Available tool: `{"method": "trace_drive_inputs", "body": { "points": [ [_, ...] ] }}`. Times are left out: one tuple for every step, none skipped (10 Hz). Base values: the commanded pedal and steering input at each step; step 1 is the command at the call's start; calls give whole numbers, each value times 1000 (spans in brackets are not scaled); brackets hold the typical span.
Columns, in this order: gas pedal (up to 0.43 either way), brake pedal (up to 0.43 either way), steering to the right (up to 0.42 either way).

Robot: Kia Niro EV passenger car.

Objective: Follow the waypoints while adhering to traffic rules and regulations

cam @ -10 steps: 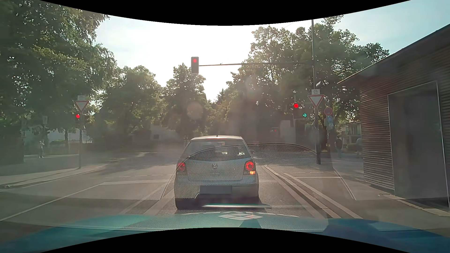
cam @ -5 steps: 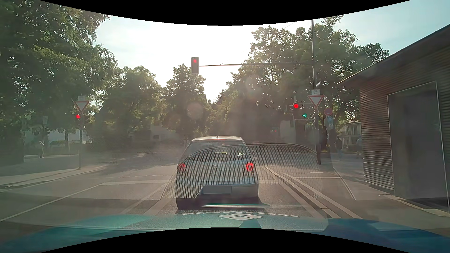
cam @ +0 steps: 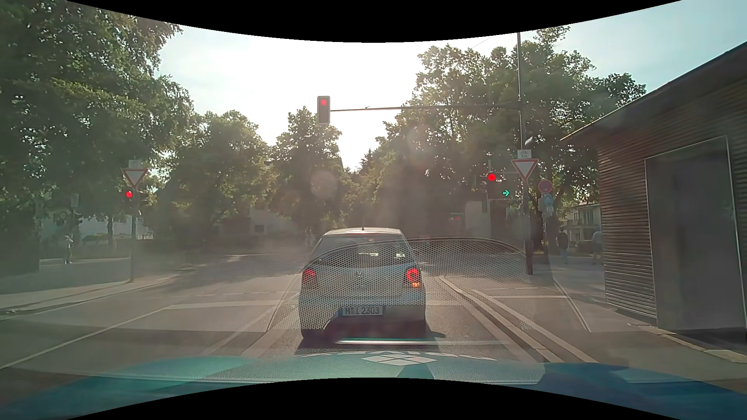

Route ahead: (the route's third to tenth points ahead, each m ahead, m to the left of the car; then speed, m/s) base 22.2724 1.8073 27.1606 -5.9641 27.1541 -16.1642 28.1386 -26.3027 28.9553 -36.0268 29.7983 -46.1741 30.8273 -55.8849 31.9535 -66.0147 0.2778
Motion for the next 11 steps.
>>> {"method": "trace_drive_inputs", "body": {
  "points": [
    [287, 0, -9],
    [319, 0, -9],
    [378, 0, -9],
    [429, 0, -9],
    [429, 0, -9],
    [429, 0, -9],
    [429, 0, -8],
    [409, 0, -8],
    [370, 0, -8],
    [350, 0, -8],
    [331, 0, -8]
  ]
}}
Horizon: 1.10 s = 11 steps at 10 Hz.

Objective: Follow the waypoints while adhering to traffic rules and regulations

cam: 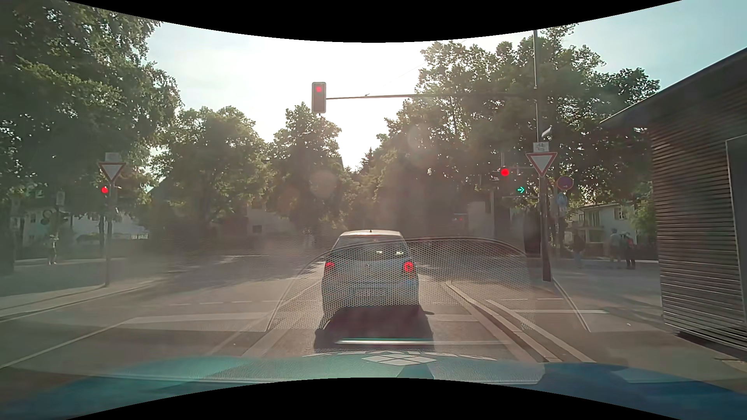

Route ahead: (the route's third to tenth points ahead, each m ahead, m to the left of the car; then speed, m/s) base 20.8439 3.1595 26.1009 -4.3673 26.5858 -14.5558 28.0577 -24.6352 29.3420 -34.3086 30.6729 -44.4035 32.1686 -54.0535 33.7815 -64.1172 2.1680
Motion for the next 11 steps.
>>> {"method": "trace_drive_inputs", "body": {
  "points": [
    [331, 0, -8],
    [331, 0, -8],
    [339, 0, -8],
    [358, 0, -8],
    [358, 0, -8],
    [358, 0, -8],
    [350, 0, -8],
    [350, 0, -8],
    [331, 0, -8],
    [299, 0, -8],
    [260, 0, -8]
  ]
}}
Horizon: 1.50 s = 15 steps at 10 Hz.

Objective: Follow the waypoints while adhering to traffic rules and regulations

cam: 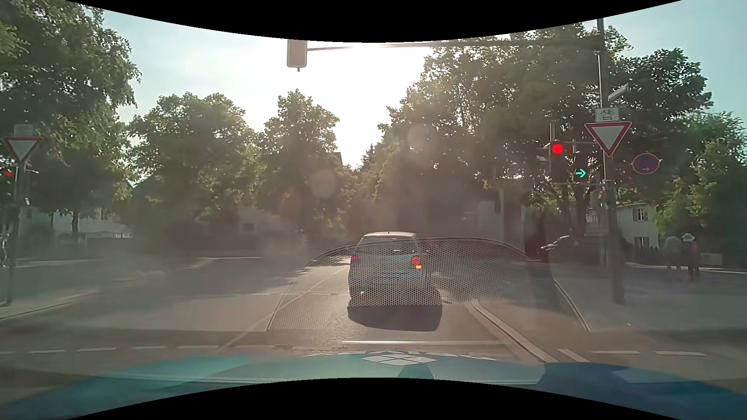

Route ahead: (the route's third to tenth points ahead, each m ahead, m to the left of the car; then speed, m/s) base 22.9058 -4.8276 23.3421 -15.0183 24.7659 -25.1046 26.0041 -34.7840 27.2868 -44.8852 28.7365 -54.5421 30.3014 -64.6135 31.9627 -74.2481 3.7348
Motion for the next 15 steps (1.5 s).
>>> {"method": "trace_drive_inputs", "body": {
  "points": [
    [248, 0, -8],
    [228, 0, -8],
    [177, 0, -8],
    [118, 0, -8],
    [0, 0, -7],
    [0, 0, -6],
    [0, 0, -4],
    [138, 0, -4],
    [197, 0, -3],
    [228, 0, 1],
    [240, 0, 11],
    [248, 0, 20],
    [260, 0, 26],
    [268, 0, 31],
    [268, 0, 34]
  ]
}}
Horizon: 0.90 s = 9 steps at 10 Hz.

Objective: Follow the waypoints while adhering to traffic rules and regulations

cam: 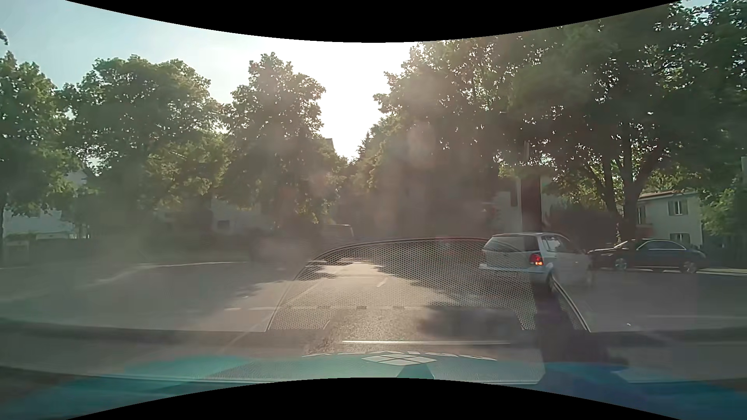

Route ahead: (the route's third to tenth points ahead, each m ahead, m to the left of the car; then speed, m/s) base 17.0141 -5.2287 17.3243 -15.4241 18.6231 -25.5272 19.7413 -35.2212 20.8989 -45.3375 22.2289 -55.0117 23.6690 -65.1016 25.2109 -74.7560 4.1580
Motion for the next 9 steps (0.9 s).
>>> {"method": "trace_drive_inputs", "body": {
  "points": [
    [268, 0, 47],
    [248, 0, 64],
    [220, 0, 84],
    [209, 0, 94],
    [209, 0, 107],
    [209, 0, 125],
    [209, 0, 142],
    [209, 0, 170],
    [209, 0, 196]
  ]
}}
